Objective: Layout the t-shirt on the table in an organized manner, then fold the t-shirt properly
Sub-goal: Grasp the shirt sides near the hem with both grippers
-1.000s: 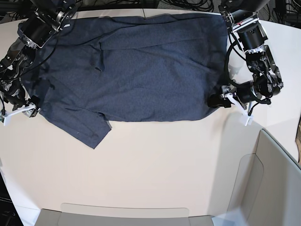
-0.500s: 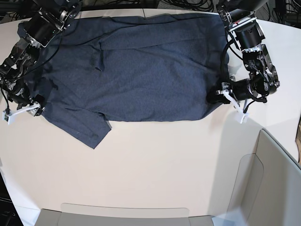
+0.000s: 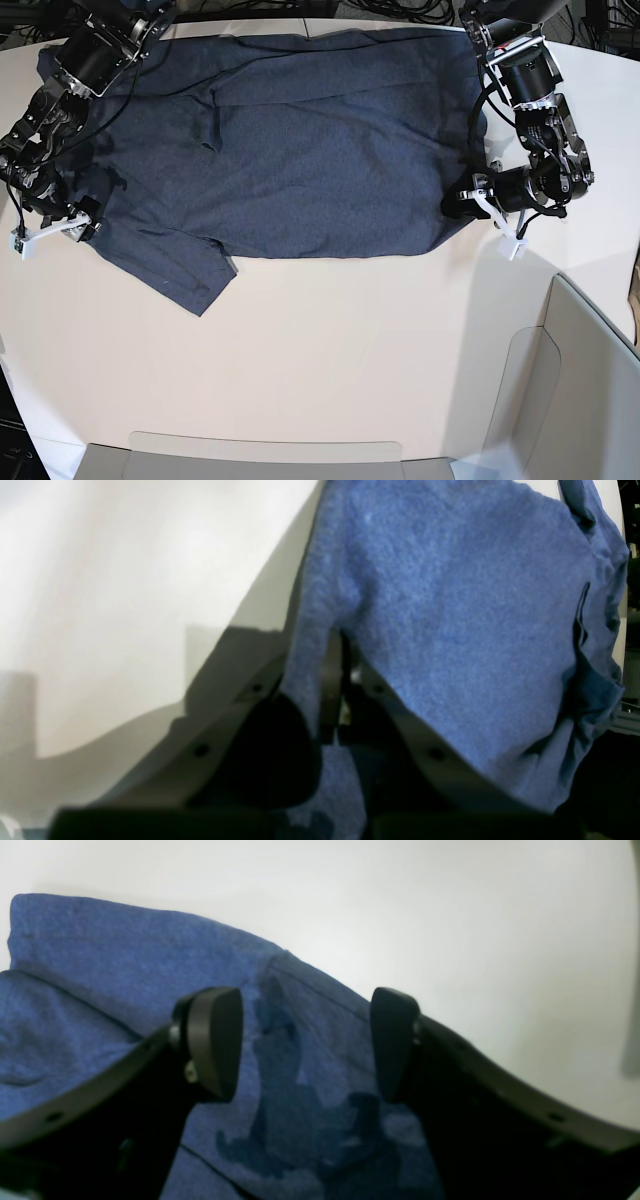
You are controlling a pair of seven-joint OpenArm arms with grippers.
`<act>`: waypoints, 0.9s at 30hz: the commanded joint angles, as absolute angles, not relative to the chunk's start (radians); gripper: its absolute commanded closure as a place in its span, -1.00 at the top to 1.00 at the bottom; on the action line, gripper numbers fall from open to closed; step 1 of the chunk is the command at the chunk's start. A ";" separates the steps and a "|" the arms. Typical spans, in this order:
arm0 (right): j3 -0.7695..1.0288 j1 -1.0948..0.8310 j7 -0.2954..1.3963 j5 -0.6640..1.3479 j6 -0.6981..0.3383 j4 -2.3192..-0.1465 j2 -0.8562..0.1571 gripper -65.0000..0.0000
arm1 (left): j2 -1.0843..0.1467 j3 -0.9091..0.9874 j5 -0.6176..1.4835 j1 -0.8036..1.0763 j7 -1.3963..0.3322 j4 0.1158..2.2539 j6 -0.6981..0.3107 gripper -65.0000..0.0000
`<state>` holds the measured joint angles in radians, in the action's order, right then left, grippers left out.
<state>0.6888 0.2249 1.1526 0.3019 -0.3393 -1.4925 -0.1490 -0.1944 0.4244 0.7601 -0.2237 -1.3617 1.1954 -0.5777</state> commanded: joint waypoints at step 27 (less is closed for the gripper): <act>0.687 0.418 1.145 0.317 -0.576 -1.326 -0.294 0.22 | -0.202 0.371 0.722 -0.220 -1.396 1.201 -0.578 -1.00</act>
<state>0.6846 0.3931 1.1603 0.3096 -0.5629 -1.3117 -0.2699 -0.1986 0.3767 0.7677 -0.2192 -1.3609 1.1980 -0.5797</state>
